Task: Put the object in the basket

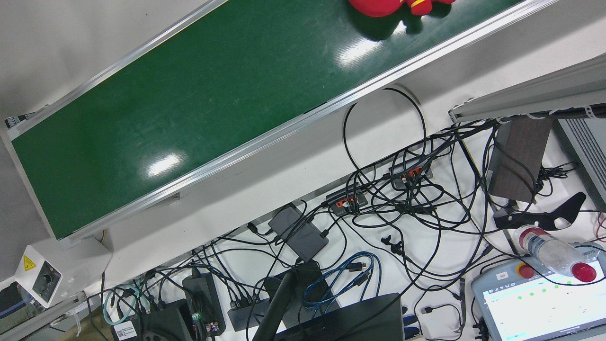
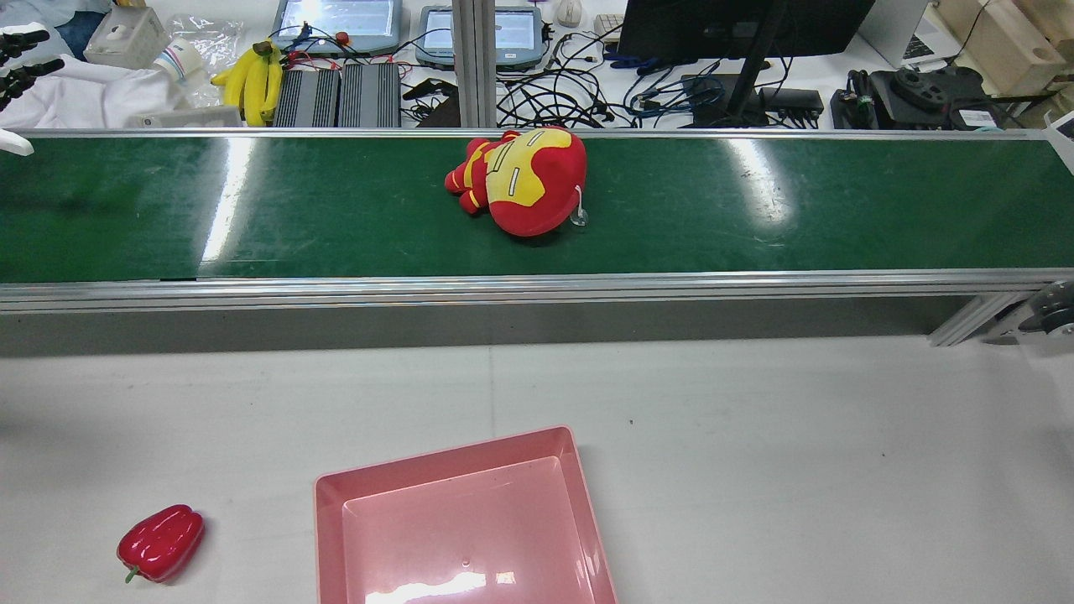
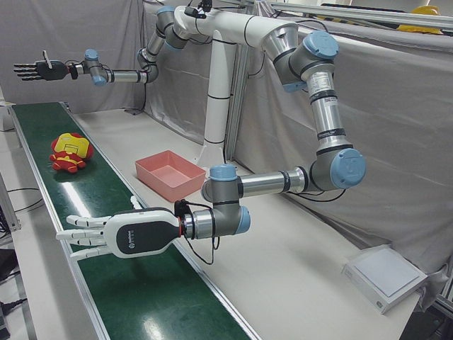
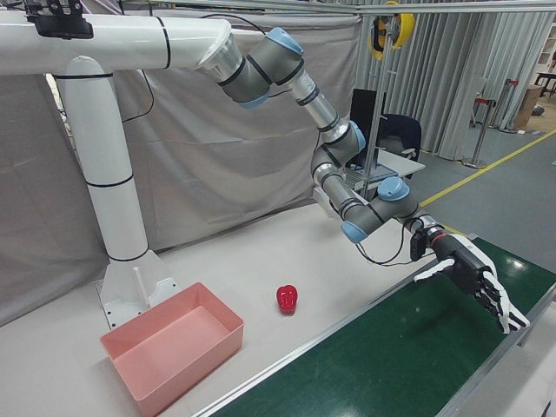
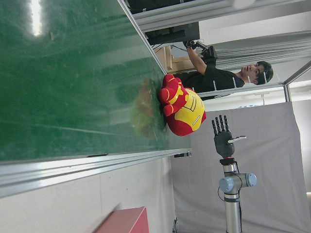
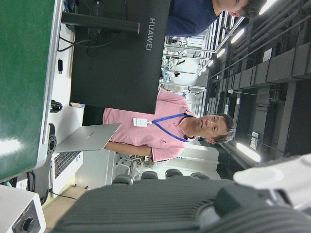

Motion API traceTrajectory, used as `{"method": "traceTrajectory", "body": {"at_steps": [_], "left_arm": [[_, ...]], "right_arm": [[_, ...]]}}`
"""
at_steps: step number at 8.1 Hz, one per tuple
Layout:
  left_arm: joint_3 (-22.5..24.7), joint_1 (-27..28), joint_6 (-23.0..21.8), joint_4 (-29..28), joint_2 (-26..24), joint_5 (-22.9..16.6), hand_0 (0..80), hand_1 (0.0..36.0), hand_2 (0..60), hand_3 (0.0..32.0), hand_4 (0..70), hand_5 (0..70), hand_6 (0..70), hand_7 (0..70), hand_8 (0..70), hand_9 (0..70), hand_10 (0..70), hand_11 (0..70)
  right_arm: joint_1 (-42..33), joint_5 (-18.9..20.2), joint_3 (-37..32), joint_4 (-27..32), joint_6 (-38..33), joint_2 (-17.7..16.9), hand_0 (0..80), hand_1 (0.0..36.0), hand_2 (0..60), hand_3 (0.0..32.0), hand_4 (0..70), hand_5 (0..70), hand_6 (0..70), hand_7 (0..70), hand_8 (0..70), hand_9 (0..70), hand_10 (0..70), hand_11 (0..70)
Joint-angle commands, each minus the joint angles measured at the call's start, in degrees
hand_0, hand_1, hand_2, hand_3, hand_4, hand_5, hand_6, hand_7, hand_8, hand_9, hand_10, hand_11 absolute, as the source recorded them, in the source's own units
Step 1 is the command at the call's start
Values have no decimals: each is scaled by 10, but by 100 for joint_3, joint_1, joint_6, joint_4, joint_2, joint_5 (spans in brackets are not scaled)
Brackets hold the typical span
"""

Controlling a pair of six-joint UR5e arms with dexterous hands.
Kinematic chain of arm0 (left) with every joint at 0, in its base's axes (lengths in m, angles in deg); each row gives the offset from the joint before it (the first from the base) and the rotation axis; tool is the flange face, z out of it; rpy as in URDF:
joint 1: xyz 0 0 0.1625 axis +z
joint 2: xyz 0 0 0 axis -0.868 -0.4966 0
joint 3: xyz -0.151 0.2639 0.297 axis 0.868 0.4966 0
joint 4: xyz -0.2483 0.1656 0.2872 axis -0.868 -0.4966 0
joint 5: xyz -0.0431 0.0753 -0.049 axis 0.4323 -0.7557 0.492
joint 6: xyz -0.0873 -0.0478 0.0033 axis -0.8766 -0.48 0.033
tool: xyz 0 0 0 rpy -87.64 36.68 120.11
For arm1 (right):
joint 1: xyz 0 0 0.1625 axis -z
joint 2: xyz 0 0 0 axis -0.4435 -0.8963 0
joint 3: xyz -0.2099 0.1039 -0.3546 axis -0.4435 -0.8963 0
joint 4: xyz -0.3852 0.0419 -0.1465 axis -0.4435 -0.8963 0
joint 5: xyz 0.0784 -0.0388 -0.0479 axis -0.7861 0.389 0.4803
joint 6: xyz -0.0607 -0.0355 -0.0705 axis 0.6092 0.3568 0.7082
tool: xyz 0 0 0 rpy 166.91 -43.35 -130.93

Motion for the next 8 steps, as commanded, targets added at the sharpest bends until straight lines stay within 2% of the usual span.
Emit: {"method": "traceTrajectory", "body": {"at_steps": [1,3,5,8], "left_arm": [[2,-7,0,6,7,0,671,216,0,0,97,201,39,37,96,152,0,0],[2,1,0,6,7,0,670,215,0,0,98,201,39,36,97,153,0,0],[10,1,-9,6,7,0,702,224,0,0,94,197,40,38,97,153,0,0],[19,-25,-26,6,7,0,677,220,0,0,91,201,39,39,97,154,0,0]], "right_arm": [[-3,0,0,0,0,0,0,0,0,0,0,0,0,0,0,0,0,0],[6,0,0,0,0,0,0,0,0,0,0,0,0,0,0,0,0,0],[-3,0,0,0,0,0,0,0,0,0,0,0,0,0,0,0,0,0],[-3,0,0,0,0,0,0,0,0,0,0,0,0,0,0,0,0,0]]}}
